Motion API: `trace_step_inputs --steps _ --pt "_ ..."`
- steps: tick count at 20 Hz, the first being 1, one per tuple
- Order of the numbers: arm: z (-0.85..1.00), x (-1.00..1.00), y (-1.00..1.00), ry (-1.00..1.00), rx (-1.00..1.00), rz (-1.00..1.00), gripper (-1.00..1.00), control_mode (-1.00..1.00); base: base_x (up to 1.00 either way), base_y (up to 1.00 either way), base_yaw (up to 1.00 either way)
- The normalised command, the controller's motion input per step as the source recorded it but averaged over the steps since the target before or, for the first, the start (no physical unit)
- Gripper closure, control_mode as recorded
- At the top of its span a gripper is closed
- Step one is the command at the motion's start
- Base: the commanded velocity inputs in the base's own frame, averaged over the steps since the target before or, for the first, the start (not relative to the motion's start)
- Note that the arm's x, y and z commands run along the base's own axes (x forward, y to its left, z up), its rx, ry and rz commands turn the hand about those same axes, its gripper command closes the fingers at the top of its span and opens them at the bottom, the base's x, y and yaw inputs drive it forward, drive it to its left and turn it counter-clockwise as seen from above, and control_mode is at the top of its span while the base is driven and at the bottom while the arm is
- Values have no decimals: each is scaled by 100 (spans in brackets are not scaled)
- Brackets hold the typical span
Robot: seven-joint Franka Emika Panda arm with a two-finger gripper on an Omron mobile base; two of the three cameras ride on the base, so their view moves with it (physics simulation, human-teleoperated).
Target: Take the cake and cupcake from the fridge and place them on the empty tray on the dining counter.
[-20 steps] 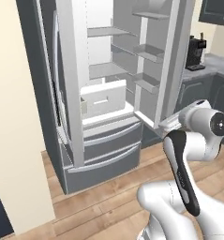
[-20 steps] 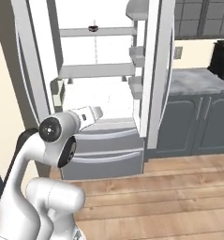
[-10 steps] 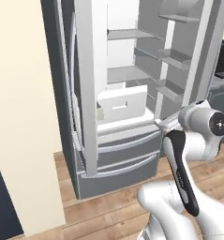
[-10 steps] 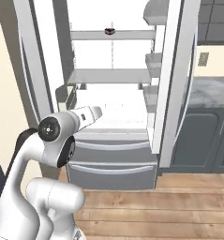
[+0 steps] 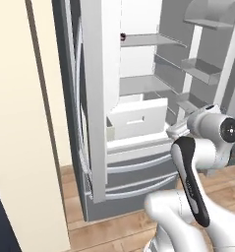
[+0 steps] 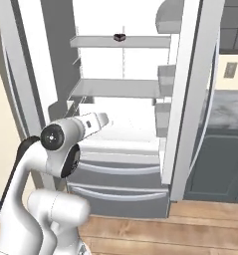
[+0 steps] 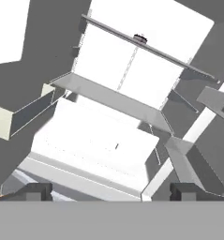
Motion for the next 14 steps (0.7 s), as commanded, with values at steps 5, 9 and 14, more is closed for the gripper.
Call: trace_step_inputs --steps 5,9,14 --pt "0 0 0 0 0 0 -100 100 70 -10 15" --pt "0 0 0 0 0 0 -100 100 63 -23 13" --pt "0 0 0 0 0 0 -100 100 67 -31 13"
